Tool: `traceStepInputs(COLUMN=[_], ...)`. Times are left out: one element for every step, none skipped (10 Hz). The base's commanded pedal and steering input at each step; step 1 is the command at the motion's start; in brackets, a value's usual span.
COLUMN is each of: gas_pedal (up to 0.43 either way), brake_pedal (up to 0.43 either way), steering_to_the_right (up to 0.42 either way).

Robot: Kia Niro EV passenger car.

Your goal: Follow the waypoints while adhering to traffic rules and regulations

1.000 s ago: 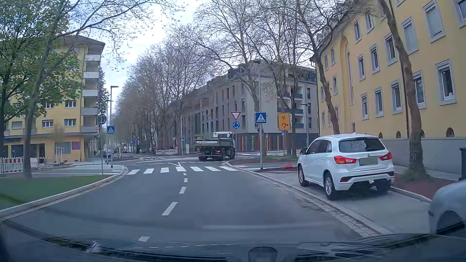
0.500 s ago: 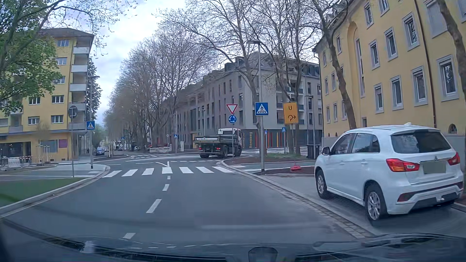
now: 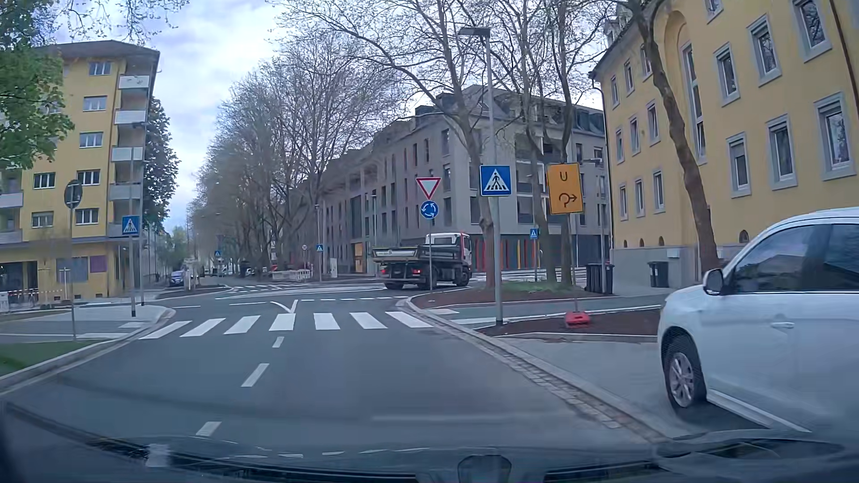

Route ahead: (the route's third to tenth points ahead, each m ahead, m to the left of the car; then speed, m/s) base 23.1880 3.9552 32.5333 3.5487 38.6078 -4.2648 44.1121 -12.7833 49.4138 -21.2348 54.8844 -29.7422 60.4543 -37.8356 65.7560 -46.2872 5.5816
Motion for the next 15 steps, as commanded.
traceStepInputs(gas_pedal=[0.0,0.0,0.0,0.0,0.0,0.0,0.0,0.0,0.0,0.0,0.0,0.0,0.0,0.0,0.0], brake_pedal=[0.11,0.104,0.11,0.11,0.11,0.11,0.11,0.116,0.116,0.116,0.11,0.104,0.104,0.104,0.104], steering_to_the_right=[-0.05,-0.06,-0.071,-0.084,-0.094,-0.101,-0.108,-0.118,-0.127,-0.131,-0.131,-0.131,-0.131,-0.129,-0.122])
